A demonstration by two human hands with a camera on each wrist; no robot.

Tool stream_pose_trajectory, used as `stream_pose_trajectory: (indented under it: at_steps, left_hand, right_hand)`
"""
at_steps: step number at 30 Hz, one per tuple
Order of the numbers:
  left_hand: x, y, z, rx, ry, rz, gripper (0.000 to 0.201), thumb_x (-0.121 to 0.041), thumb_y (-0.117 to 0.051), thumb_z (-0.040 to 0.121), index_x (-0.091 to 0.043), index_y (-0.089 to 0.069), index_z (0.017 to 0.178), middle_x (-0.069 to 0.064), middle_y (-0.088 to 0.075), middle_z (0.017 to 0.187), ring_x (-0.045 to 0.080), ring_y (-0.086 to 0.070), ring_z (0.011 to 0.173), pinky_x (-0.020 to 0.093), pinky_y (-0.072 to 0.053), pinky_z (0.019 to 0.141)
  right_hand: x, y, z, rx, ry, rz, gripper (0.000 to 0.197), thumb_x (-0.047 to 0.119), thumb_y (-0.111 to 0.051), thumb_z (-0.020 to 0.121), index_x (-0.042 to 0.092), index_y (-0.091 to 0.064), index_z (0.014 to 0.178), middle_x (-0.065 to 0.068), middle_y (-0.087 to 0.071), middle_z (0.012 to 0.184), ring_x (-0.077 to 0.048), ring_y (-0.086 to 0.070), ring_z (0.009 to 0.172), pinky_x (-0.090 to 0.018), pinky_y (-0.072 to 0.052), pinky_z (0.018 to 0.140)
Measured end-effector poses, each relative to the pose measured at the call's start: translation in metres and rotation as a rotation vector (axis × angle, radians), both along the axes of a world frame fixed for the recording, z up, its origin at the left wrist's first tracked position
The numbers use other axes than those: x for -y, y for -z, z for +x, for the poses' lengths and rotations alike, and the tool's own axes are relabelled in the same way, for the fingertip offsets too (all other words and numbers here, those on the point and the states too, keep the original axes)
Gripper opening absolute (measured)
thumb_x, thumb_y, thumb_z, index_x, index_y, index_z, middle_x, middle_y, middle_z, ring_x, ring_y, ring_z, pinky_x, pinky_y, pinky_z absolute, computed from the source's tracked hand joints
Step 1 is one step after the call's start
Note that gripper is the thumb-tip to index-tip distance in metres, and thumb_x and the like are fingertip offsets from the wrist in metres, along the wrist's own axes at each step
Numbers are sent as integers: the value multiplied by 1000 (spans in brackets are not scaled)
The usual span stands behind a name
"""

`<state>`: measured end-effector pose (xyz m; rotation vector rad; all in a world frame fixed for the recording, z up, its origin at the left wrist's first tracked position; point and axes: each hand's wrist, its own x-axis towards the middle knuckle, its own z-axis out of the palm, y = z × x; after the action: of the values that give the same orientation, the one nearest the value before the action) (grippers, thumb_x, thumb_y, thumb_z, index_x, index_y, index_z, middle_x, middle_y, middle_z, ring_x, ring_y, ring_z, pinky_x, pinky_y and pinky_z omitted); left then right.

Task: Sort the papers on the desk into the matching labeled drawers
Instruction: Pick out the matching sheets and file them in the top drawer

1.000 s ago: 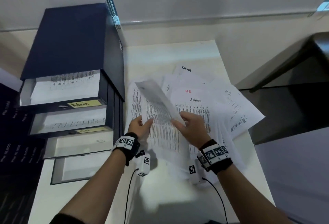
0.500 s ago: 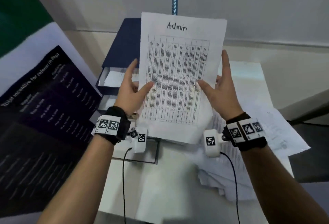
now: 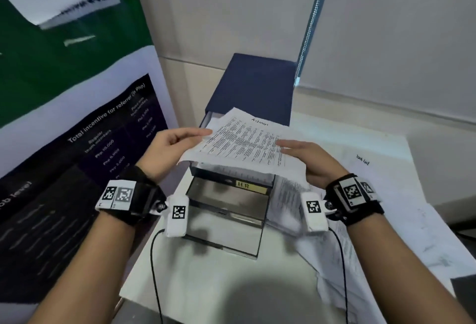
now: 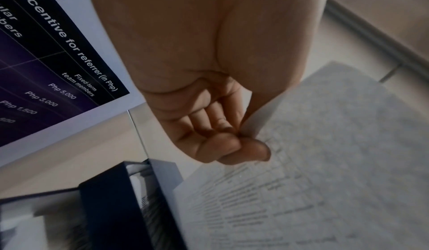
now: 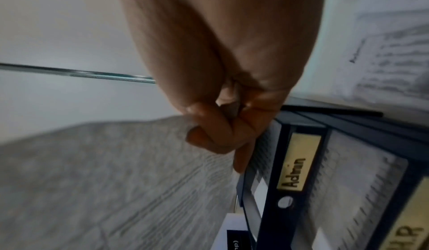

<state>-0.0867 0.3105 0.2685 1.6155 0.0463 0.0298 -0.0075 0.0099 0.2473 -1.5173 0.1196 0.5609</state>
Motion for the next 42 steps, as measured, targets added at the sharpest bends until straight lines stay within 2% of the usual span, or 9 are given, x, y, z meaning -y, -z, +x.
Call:
stream_pose_trajectory:
  at_steps: [5,8,15,20,24,29,34,38,42]
  left_hand:
    - [-22,-5,7,-46,0,-33,22,-7,-63,91,-2,-72,111,10,-75,103,10,-69,84,15,-53,71]
    - [-25,2,15,-159,12,-7,15,-11,-70,87,-10,-77,100,8,-75,94,9,-64,72,17,-52,56]
    - [-28,-3,27,-59,107,-170,19,-11,-76,74,-2,-78,91,10,-63,61,10,-44,43,18,-36,39]
    - [-24,7,43,-91,74,-137,14,0,-67,86,3,-74,97,7,-67,65,9,-51,46,17,-42,40]
    - [-25,31,66,-143,-80,-106,13,-8,-72,86,-5,-77,98,17,-74,90,16,-62,63,19,-53,53]
    - [-18,64,100,-46,-293,344,13,-26,-78,82,-19,-78,94,-2,-71,83,8,-59,72,19,-49,75]
    - [11,76,116,285,-260,916,15,-32,-68,88,-27,-74,101,-6,-61,115,16,-53,110,42,-38,103]
    - [46,85,119,140,158,1115,47,-53,-36,99,-27,-75,94,-12,-70,104,13,-60,106,44,-32,104]
    - [64,83,125,-11,212,1333,61,-54,-19,101,-21,-68,90,1,-70,90,22,-64,91,40,-35,99]
  right_hand:
    - [-29,-2,11,-45,-11,-2,33,-2,-54,96,-4,-58,128,-4,-65,116,7,-67,71,-4,-49,58]
    - [-41,-1,25,-124,51,24,34,0,-55,96,-10,-56,128,-11,-72,103,-10,-73,72,-17,-54,56]
    - [-35,11,23,-307,-172,108,36,6,-58,95,-4,-58,129,-19,-63,129,-28,-57,125,-38,-37,111]
    - [-32,14,36,-266,-66,155,34,6,-54,97,-4,-57,129,-20,-62,130,-30,-59,122,-38,-46,107]
    - [-34,14,44,-122,-12,1,36,11,-65,93,7,-58,127,-12,-70,114,-18,-71,88,-25,-59,71]
    - [-33,23,57,-32,-79,-149,19,2,-76,81,4,-75,100,-6,-74,93,-18,-60,75,-19,-52,60]
    - [-45,40,89,169,91,-444,7,21,-85,69,16,-79,68,2,-77,89,-15,-72,87,-35,-59,84]
    - [-51,46,99,155,5,-411,27,43,-81,61,23,-78,79,4,-74,100,-15,-71,92,-41,-57,89]
    - [-23,40,79,269,134,-296,10,15,-74,84,16,-76,94,-6,-75,92,-24,-73,84,-38,-61,80]
